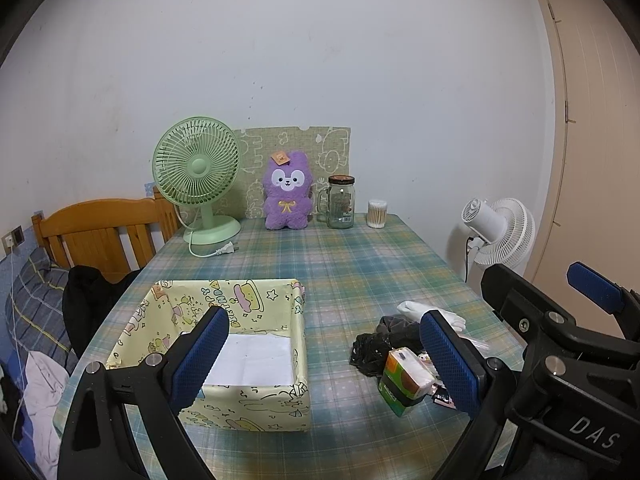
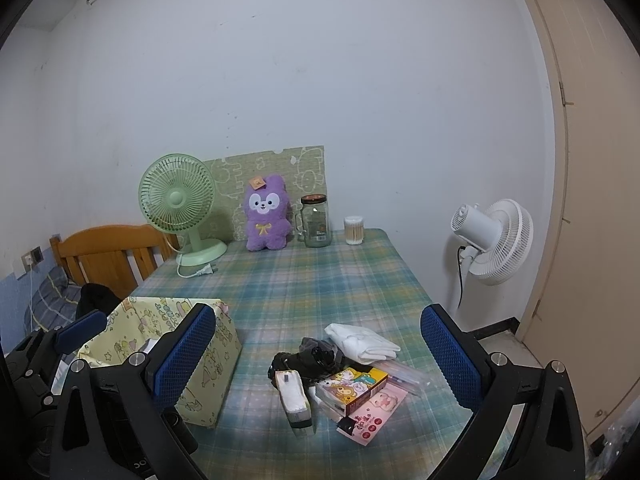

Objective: Organize soft objects

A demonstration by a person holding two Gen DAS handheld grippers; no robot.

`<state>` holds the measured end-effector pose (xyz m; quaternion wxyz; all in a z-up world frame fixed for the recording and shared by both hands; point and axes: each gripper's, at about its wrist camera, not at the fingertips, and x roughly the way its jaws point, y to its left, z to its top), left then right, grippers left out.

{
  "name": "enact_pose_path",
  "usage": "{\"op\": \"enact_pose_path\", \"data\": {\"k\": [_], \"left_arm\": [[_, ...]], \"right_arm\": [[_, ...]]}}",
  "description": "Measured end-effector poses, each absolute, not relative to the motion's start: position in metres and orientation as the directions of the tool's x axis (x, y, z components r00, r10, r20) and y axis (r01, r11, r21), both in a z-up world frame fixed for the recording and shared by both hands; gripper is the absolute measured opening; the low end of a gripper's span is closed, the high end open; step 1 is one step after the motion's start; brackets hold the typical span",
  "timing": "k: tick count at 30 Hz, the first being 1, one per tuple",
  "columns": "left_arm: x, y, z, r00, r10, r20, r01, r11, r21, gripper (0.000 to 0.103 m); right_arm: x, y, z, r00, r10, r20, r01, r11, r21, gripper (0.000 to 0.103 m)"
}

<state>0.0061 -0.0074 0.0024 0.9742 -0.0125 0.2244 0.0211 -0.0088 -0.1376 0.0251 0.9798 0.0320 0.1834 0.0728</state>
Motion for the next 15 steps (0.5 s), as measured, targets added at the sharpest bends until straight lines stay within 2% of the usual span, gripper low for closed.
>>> {"op": "enact_pose_path", "data": {"k": [15], "left_arm": [[0.0056,-0.0076,0.0033,0.899,0.035,-0.436,-0.046,0.999,-0.016,0.097]], "right_arm": [[-0.0102,-0.1399,0.0254,0.922,0.153,-0.357,-0.128,0.987,0.092,0.103]]}}
